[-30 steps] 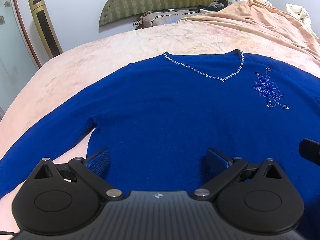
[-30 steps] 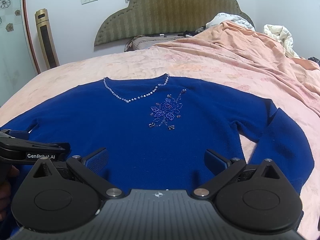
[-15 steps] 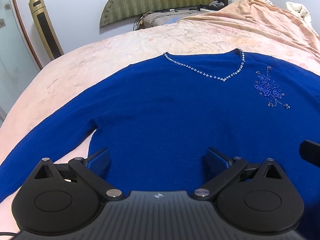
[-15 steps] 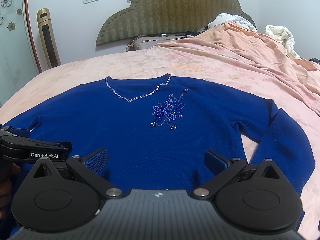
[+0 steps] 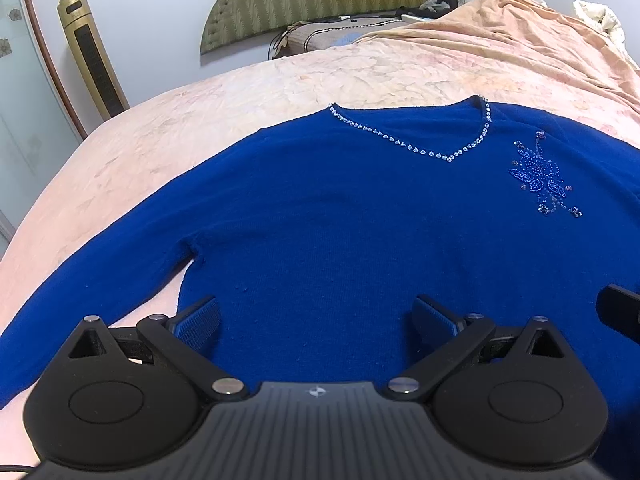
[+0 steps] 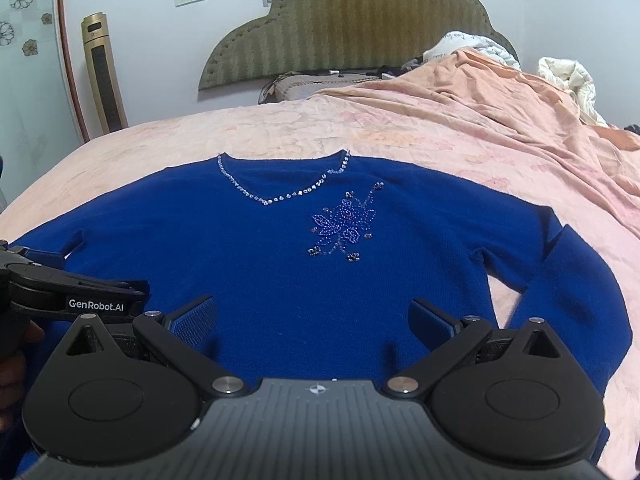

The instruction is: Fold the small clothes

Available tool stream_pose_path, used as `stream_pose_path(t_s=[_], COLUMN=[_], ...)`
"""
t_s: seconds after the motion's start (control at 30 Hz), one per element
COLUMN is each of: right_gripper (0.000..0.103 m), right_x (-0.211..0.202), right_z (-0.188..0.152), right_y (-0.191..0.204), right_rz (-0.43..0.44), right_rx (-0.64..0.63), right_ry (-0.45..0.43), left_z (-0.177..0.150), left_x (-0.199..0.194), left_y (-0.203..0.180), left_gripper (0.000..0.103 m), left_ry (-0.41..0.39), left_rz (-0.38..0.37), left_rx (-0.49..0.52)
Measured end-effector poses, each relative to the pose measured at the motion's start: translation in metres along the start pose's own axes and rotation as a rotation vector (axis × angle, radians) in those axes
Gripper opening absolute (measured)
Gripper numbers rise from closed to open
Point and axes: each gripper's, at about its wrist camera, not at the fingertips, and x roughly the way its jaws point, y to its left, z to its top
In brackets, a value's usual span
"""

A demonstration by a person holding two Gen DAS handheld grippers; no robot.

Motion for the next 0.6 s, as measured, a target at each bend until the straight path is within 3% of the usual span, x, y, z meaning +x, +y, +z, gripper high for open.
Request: stream_pose_path(t_s=[0.6], right_gripper=[0.103], right_x=[-0.0044], right_z=[-0.0027], right_y=[0.0001], right_rz=[0.011], right_rx=[-0.009], right_ry=[-0.010], left_z=[0.0001], left_x=[-0.0020], left_y=[-0.0036], left_gripper=[0.103], left_ry=[-0.004], left_rz=[0.003], left_rx=[0.008])
